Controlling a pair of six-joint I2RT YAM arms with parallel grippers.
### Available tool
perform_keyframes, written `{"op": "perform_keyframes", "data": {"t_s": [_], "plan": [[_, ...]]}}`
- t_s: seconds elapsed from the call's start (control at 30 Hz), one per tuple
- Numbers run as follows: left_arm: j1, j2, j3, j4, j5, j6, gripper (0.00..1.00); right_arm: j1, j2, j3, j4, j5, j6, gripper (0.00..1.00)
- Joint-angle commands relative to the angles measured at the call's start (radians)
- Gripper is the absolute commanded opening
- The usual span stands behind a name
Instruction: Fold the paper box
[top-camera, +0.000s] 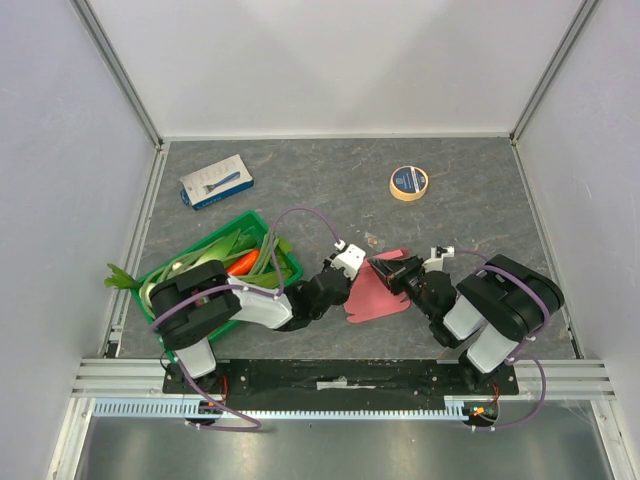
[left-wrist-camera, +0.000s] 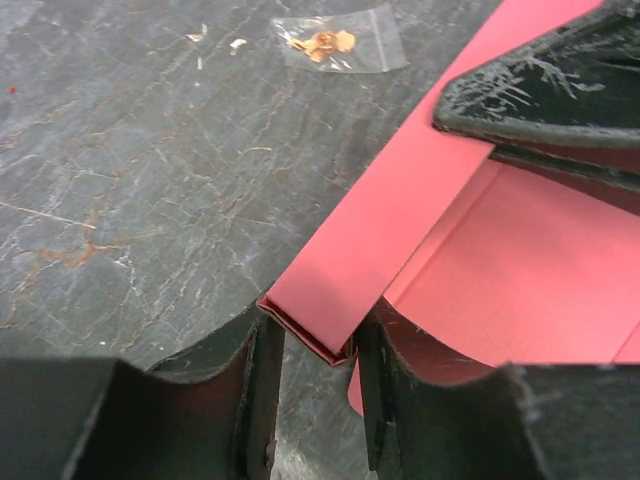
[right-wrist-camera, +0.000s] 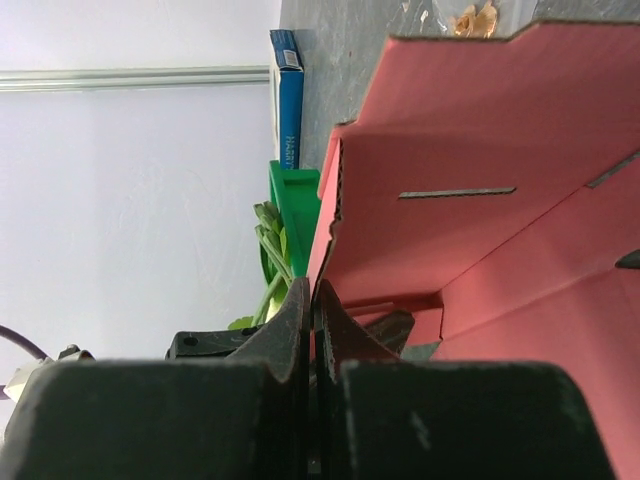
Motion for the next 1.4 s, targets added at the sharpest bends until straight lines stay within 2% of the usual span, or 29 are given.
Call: {"op": "perform_keyframes", "data": {"t_s": [0.0, 0.17, 0.2, 0.23, 0.27, 0.33, 0.4, 0.57, 0.7, 0.8, 0.83, 0.87, 0.9, 1.0, 1.17, 1.3, 1.37], "plan": [[-0.016, 0.049, 0.058, 0.073, -0.255, 0.051, 0.38, 0.018, 0.01, -0.034, -0.002, -0.003, -0.014, 0.0], [-0.031, 0.112, 0.072, 0.142, -0.372, 0.087, 0.21, 0.031, -0.005, -0.036, -0.019, 0.011, -0.003, 0.0], [-0.034, 0.13, 0.077, 0.154, -0.431, 0.109, 0.17, 0.034, -0.007, -0.036, -0.019, 0.022, 0.002, 0.0], [-0.039, 0.146, 0.087, 0.172, -0.464, 0.118, 0.06, 0.039, -0.008, -0.037, -0.016, 0.029, 0.002, 0.0], [-0.04, 0.165, 0.095, 0.204, -0.499, 0.123, 0.02, 0.05, -0.011, -0.039, -0.019, 0.037, 0.008, 0.0], [-0.042, 0.241, 0.139, 0.218, -0.576, 0.127, 0.02, 0.067, -0.017, -0.04, -0.024, 0.072, 0.017, 0.0], [-0.054, 0.293, 0.198, 0.167, -0.681, 0.121, 0.02, 0.096, -0.019, -0.048, -0.028, 0.106, 0.051, 0.0], [-0.062, 0.347, 0.249, 0.116, -0.726, 0.066, 0.02, 0.14, -0.021, -0.044, -0.027, 0.177, 0.057, 0.0], [-0.066, 0.345, 0.221, 0.203, -0.719, 0.107, 0.02, 0.159, 0.007, -0.024, 0.002, 0.18, 0.066, 0.0], [-0.069, 0.296, 0.152, 0.27, -0.604, 0.103, 0.02, 0.157, 0.033, -0.04, 0.056, 0.197, 0.068, 0.0], [-0.068, 0.272, 0.149, 0.189, -0.581, 0.078, 0.03, 0.156, 0.042, -0.045, 0.062, 0.198, 0.069, 0.0], [-0.068, 0.22, 0.149, 0.124, -0.564, -0.007, 0.09, 0.156, 0.045, -0.045, 0.065, 0.195, 0.069, 0.0], [-0.068, 0.189, 0.138, 0.072, -0.503, -0.041, 0.23, 0.156, 0.05, -0.045, 0.077, 0.192, 0.068, 0.0], [-0.066, 0.066, 0.065, 0.016, -0.397, -0.083, 0.48, 0.156, 0.045, -0.047, 0.088, 0.195, 0.065, 0.0], [-0.065, -0.165, -0.11, -0.004, -0.184, -0.091, 0.64, 0.156, -0.019, -0.03, -0.013, 0.2, 0.043, 0.0], [-0.059, -0.394, -0.245, -0.013, -0.114, -0.109, 0.64, 0.154, -0.103, -0.025, -0.131, 0.223, 0.045, 0.0], [-0.052, -0.452, -0.303, -0.012, -0.099, -0.124, 0.61, 0.153, -0.137, -0.019, -0.201, 0.223, 0.045, 0.0]]}}
